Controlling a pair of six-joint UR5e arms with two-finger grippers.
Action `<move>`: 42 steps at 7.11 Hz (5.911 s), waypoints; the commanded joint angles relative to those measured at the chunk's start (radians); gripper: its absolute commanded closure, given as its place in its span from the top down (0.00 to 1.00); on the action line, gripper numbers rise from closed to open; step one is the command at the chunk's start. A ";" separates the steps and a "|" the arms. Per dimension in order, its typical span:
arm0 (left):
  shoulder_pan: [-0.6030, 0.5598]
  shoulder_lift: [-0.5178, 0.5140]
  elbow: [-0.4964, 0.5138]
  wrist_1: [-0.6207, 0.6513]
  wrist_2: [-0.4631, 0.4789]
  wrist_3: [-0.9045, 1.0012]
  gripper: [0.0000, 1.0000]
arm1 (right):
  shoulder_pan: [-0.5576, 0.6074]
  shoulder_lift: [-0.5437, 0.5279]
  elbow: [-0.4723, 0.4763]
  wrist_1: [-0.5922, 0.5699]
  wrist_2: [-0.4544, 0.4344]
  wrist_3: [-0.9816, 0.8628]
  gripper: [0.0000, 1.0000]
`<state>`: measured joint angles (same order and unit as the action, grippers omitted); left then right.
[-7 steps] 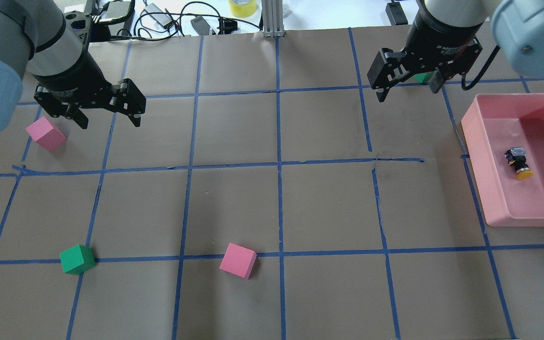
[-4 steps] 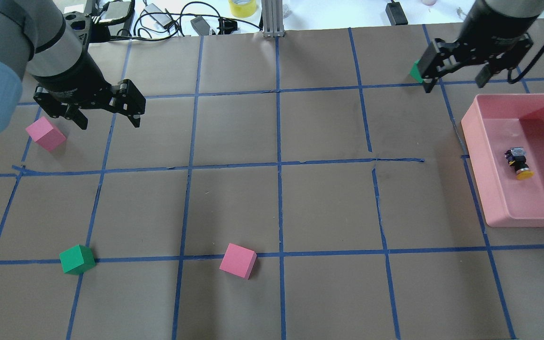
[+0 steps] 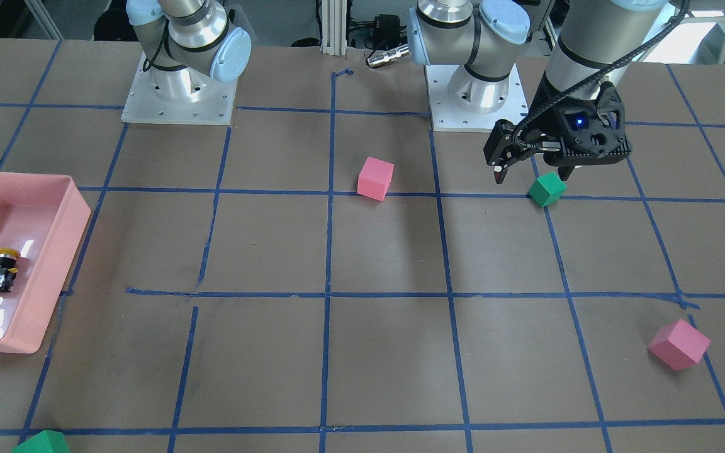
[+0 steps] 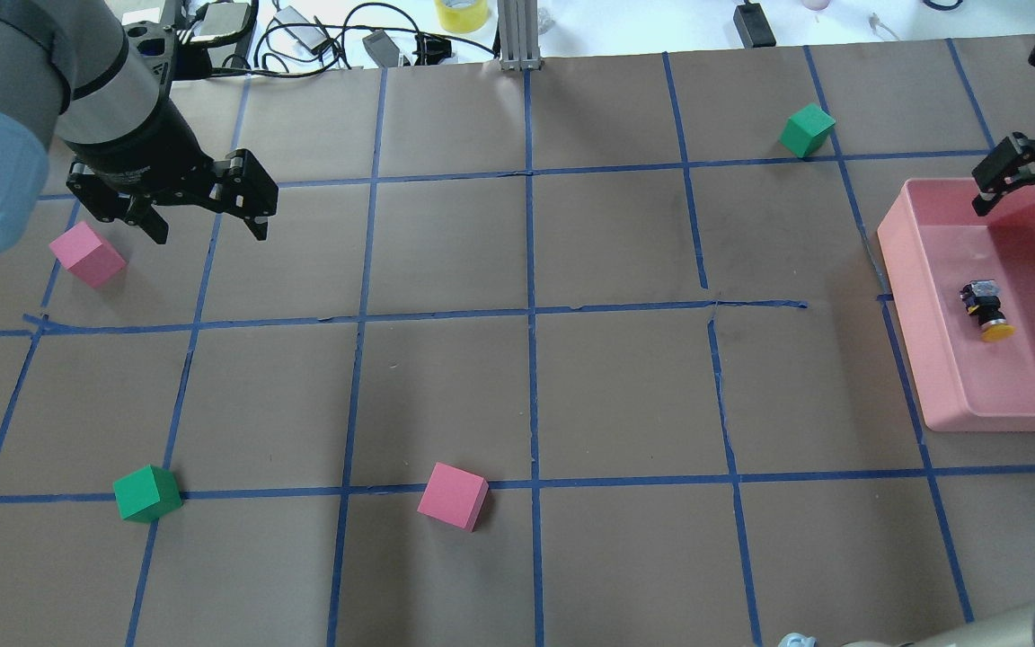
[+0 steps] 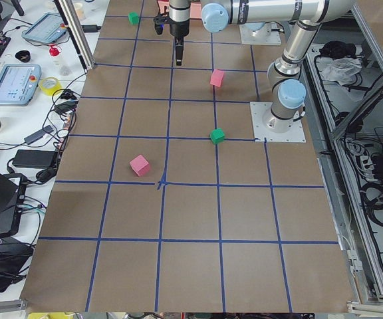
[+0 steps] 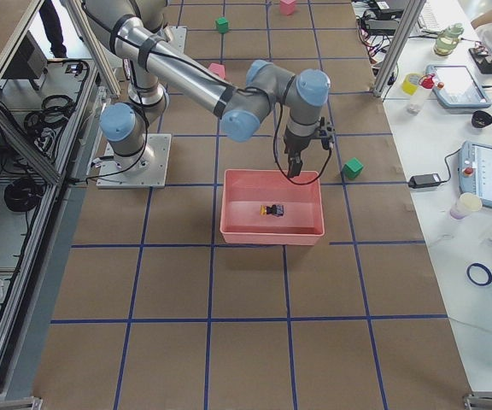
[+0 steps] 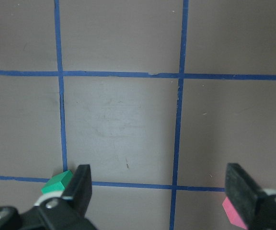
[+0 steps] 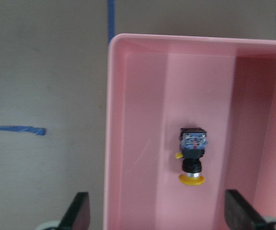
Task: Align button upright
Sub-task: 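Move the right gripper over the pink tray above the black button switch, then lower the right gripper and close it on the black button switch, then lift the button switch out of the pink tray with the right gripper, then carry the button switch to the table center and lower it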
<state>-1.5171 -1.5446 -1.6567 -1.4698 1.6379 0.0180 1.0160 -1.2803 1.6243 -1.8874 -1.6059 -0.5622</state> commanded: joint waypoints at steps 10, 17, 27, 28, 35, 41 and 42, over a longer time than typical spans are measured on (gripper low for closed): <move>0.000 0.000 -0.002 0.002 0.000 0.002 1.00 | -0.074 0.078 0.218 -0.320 0.020 -0.028 1.00; 0.000 -0.002 -0.005 -0.001 0.003 0.006 1.00 | -0.074 0.131 0.229 -0.394 0.017 -0.030 1.00; 0.003 0.004 -0.020 0.011 0.002 0.010 1.00 | -0.054 0.028 0.124 -0.148 0.015 -0.018 0.00; 0.003 0.004 -0.018 0.016 0.002 0.008 1.00 | -0.006 -0.008 0.023 -0.018 0.005 -0.001 0.00; 0.006 0.000 -0.020 0.043 0.003 0.008 1.00 | 0.683 0.053 -0.157 0.052 0.067 0.774 0.00; 0.008 0.001 -0.020 0.043 0.003 0.010 1.00 | 0.935 0.308 -0.124 -0.321 0.067 0.976 0.00; 0.006 0.000 -0.021 0.042 0.003 0.007 1.00 | 0.938 0.321 -0.116 -0.323 0.066 0.975 0.00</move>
<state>-1.5101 -1.5435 -1.6771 -1.4269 1.6413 0.0268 1.9439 -0.9831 1.5018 -2.1911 -1.5418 0.4117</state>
